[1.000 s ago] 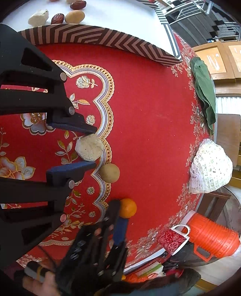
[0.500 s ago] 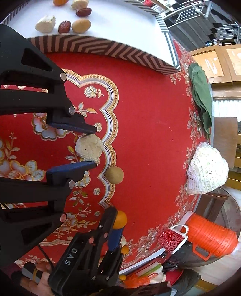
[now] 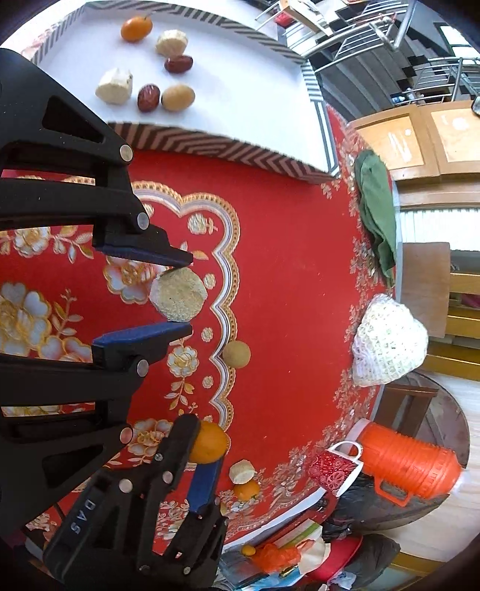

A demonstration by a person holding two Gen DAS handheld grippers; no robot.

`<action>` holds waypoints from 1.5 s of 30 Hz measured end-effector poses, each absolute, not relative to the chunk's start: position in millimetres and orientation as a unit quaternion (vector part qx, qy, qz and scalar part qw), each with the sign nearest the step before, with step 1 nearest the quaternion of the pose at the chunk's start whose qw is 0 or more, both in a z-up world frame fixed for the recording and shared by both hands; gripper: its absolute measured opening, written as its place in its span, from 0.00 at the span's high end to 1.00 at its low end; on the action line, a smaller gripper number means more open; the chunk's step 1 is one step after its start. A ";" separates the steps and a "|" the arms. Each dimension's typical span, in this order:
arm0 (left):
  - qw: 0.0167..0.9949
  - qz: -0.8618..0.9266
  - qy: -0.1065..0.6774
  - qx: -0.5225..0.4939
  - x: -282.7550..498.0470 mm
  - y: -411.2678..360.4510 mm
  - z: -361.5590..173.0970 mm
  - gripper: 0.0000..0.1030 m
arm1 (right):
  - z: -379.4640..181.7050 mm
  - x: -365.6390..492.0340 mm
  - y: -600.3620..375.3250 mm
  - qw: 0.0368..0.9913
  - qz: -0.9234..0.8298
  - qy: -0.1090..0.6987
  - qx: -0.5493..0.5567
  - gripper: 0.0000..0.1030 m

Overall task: Organize fruits
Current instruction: 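Carry the round cake with the left gripper while the right gripper carries the orange over the tray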

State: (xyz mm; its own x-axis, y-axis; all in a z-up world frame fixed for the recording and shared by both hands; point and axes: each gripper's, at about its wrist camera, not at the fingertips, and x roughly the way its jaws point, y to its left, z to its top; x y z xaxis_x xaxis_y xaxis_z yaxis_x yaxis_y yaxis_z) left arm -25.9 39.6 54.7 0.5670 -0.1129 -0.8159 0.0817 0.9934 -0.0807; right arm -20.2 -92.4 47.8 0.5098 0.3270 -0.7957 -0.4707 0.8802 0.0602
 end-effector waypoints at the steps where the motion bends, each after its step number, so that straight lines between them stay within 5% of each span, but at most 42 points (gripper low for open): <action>1: 0.886 -0.053 0.460 -0.017 -27.7 42.2 56.2 0.71 | 48.4 -22.3 -88.8 0.865 0.233 0.437 -0.084 0.69; 45: 0.897 0.071 0.429 -0.074 -34.8 217.9 76.2 0.71 | 71.1 -35.5 102.7 0.817 0.343 0.415 -0.206 0.69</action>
State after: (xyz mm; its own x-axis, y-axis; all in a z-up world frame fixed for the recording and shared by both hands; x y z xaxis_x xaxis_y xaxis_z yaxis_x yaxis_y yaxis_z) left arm -34.8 217.9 76.2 0.6216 0.0638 -0.7807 -0.1902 0.9791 -0.0714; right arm -35.5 102.7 71.1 0.4205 0.3897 -0.8193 -0.7316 0.6798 -0.0522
